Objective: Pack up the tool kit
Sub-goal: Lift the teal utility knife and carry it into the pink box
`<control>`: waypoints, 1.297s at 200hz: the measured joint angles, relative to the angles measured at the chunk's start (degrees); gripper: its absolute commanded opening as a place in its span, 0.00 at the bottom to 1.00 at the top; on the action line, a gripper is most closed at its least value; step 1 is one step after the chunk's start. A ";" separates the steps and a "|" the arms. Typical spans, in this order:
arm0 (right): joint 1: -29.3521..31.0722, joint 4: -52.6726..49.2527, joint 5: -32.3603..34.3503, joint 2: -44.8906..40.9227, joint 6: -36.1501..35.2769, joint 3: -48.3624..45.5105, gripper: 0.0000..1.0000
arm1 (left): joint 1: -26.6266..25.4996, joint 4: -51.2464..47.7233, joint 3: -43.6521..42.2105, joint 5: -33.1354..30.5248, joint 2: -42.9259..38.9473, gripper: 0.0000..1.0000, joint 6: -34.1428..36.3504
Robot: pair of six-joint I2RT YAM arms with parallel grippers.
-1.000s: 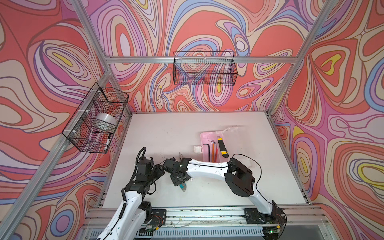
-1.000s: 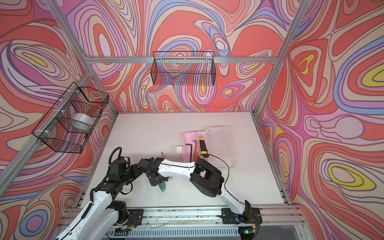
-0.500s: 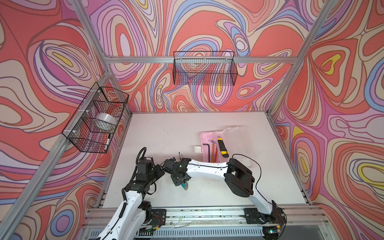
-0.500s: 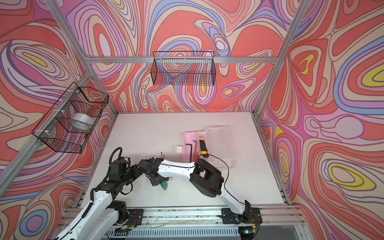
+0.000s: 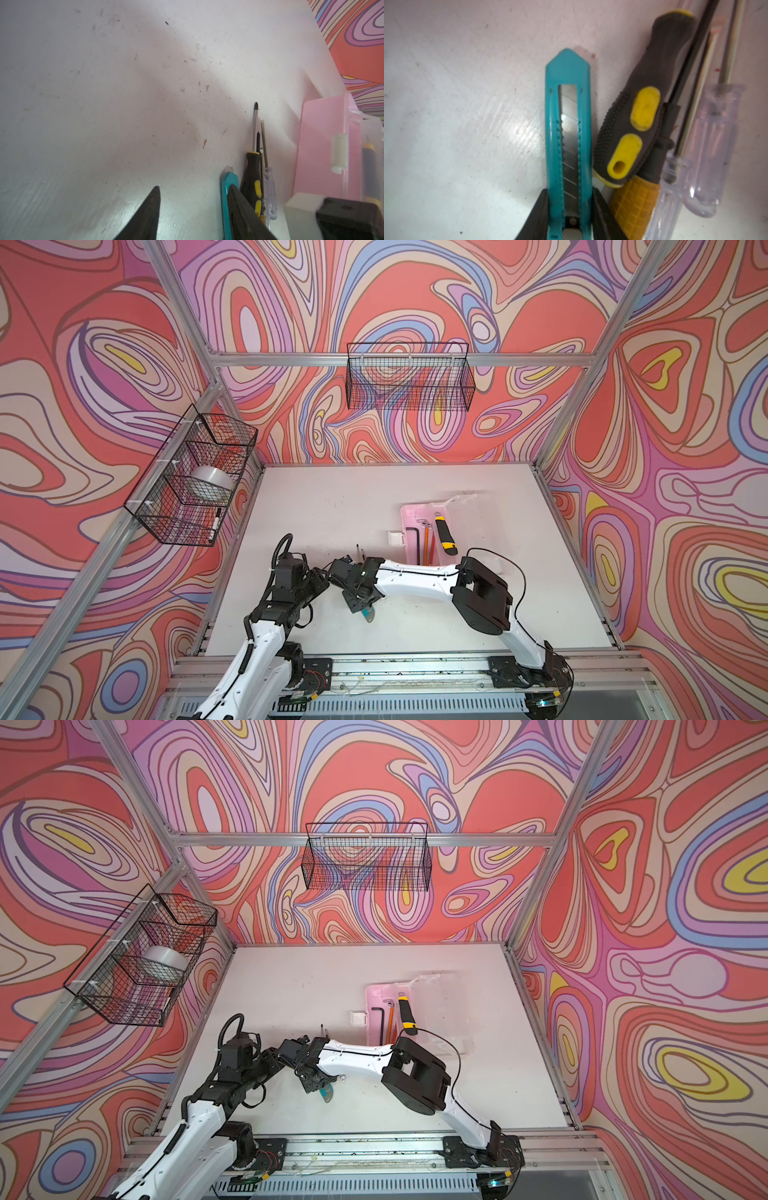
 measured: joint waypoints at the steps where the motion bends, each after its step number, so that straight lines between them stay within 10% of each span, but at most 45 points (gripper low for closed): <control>1: 0.00 0.07 -0.02 -0.04 0.00 -0.11 0.29 | 0.00 0.00 0.00 0.00 0.00 0.52 0.02; 149: -3.26 0.07 7.67 -16.83 -1.18 -5.16 0.28 | -1.90 5.11 5.51 3.39 9.86 0.49 -0.26; 190: -12.00 -1.81 9.86 -23.02 -3.15 -8.50 0.28 | -10.64 5.40 14.69 -0.09 15.65 0.50 0.22; 259: -29.14 -4.20 13.53 -27.41 -8.76 -11.56 0.29 | -11.30 6.82 21.40 -1.29 24.13 0.50 0.83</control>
